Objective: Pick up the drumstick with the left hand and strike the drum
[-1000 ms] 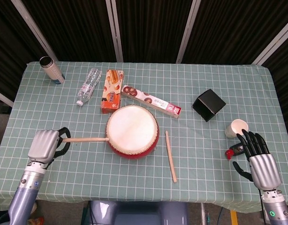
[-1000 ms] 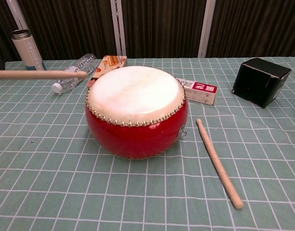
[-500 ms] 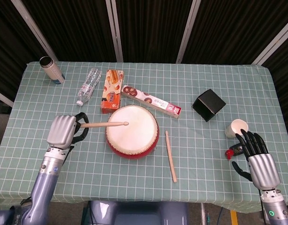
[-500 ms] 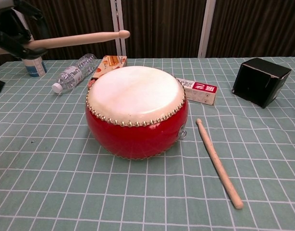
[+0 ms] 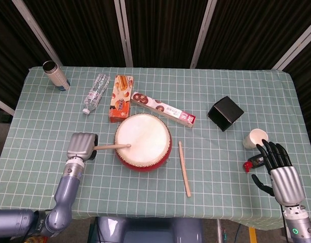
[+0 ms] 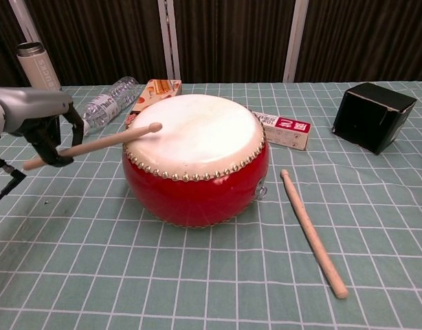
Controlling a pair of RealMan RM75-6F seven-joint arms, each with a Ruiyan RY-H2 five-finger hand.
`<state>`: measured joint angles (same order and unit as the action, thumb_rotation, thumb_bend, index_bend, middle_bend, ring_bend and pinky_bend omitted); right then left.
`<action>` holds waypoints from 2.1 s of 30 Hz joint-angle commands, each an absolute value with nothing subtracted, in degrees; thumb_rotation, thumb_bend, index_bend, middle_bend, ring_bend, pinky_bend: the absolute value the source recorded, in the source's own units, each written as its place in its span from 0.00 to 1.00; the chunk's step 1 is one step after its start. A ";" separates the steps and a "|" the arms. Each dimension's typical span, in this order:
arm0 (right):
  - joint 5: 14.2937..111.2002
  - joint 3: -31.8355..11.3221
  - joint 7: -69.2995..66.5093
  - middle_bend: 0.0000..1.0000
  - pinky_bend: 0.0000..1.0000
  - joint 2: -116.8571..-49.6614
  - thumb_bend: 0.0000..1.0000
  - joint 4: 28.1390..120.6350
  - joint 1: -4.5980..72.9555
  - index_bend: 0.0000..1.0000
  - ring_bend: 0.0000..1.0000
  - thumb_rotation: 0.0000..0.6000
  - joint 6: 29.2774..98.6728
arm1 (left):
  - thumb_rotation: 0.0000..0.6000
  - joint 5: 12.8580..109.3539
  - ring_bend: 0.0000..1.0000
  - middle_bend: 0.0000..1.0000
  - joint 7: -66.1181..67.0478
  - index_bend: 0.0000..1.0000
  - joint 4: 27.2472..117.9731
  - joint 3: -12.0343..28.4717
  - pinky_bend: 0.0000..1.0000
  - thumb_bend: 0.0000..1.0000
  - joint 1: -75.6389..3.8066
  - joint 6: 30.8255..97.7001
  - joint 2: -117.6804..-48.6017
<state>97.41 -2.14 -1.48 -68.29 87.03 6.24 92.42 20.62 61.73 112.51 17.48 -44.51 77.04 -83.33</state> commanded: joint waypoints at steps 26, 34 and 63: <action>97.31 -2.18 -1.13 0.00 0.07 -68.44 0.30 86.99 6.30 0.00 0.00 1.00 92.30 | 1.00 46.44 1.00 1.00 42.49 0.79 116.18 15.85 1.00 0.55 -42.25 79.75 -80.99; 97.21 -2.18 -1.56 0.00 0.07 -68.41 0.30 87.02 6.20 0.00 0.00 1.00 92.45 | 1.00 29.61 1.00 1.00 52.01 0.79 112.97 11.62 1.00 0.55 -44.61 75.24 -82.19; 97.41 -2.11 -1.05 0.00 0.07 -68.51 0.30 87.21 6.18 0.00 0.00 1.00 92.42 | 1.00 58.23 1.00 1.00 33.18 0.77 119.04 -1.17 1.00 0.55 -30.85 81.07 -71.23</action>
